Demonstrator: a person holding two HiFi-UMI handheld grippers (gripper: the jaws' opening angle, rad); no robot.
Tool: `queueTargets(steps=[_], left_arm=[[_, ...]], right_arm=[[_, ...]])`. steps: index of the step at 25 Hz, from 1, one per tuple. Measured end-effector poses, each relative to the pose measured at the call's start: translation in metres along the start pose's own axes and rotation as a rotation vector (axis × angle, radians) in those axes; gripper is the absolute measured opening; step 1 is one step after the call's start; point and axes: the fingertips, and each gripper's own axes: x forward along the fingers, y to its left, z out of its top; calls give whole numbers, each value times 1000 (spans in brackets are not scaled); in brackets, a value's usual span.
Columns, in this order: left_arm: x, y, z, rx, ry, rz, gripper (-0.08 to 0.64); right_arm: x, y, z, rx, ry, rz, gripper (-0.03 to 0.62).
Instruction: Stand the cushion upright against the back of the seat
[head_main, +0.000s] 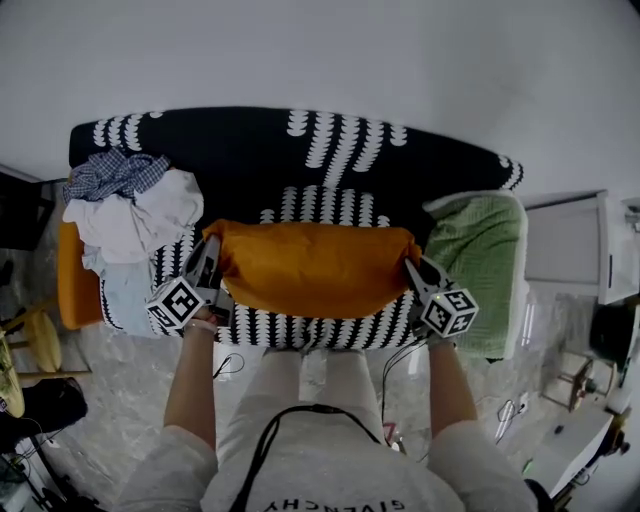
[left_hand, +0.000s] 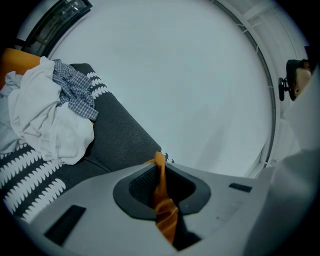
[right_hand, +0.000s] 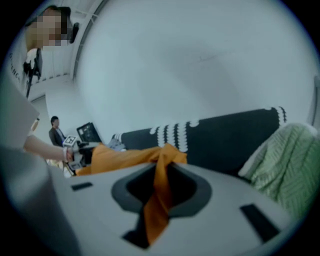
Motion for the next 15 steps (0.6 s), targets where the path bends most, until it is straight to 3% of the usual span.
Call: queueTargets(steps=[15], left_arm=[[27, -8, 16, 2, -49, 16, 61]], right_arm=[[17, -19, 26, 35, -12, -54, 67]])
